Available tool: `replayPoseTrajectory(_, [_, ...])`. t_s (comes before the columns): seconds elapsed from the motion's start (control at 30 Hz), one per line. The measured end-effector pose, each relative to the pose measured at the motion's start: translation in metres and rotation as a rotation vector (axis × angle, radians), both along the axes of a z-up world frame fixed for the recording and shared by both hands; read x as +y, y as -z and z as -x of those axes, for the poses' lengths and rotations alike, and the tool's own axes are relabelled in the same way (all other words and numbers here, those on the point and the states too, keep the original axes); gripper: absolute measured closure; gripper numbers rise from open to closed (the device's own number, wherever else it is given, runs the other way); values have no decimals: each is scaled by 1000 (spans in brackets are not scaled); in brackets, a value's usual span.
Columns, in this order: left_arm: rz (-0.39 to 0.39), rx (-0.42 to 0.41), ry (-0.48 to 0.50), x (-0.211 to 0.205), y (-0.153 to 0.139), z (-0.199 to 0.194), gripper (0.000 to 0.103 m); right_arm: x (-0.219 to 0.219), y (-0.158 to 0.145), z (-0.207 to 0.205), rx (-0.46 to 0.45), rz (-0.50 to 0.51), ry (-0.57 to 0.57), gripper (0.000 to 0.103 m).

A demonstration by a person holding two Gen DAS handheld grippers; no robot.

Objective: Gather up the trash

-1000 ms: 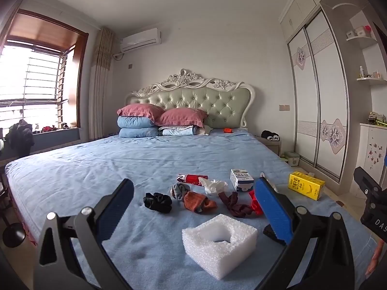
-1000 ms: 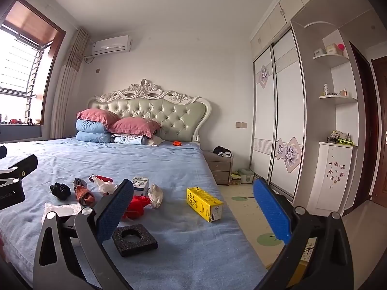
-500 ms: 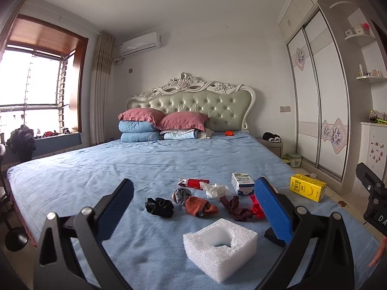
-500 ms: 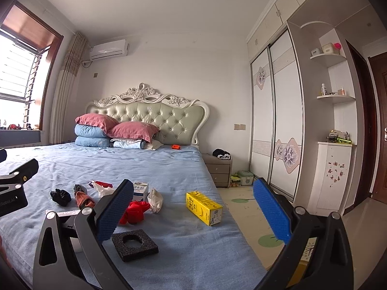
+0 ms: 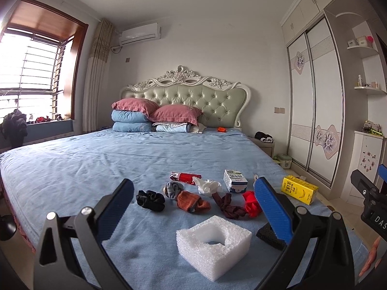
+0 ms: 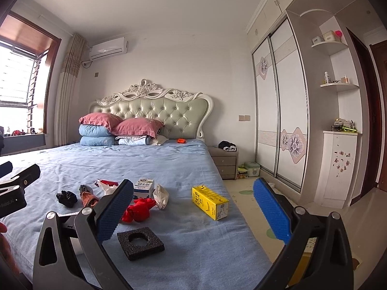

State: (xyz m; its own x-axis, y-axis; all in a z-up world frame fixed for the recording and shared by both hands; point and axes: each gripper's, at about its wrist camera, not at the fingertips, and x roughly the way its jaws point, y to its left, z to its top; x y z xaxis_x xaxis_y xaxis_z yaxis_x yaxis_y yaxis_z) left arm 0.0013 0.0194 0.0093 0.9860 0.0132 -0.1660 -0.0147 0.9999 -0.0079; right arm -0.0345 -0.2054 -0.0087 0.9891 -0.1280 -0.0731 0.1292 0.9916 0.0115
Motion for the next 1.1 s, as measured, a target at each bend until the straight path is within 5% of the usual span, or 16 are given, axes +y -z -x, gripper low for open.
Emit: replayPoseTrajectory(1.1, [-42, -12, -14, -7, 0, 3, 4, 2, -2, 1, -2, 26, -16, 7])
